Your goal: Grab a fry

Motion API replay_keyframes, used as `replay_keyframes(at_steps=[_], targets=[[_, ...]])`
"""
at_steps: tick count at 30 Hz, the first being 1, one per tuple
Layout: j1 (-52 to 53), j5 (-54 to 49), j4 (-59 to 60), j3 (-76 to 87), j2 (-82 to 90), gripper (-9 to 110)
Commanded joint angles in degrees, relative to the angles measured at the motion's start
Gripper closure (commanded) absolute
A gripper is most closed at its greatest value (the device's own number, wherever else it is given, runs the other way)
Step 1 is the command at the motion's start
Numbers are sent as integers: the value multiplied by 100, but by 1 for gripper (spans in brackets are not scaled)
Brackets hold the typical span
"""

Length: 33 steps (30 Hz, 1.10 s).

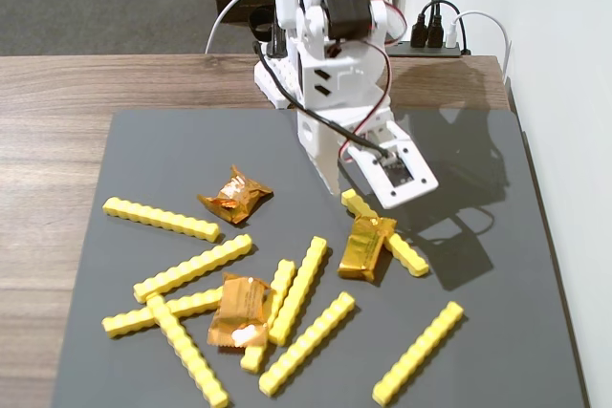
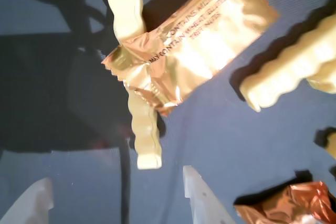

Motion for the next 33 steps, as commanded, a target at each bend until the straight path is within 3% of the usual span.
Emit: replay_keyframes(at_steps=[1,16,21,25,33], targets=[[-18,26,-176,-202,-35,69],[-35,334,-949,255,-492,73],[-97,483,-1046,290,-554,83],[-149,642,-1063,290,-563,98],[-176,738,-993,308,-536,101]])
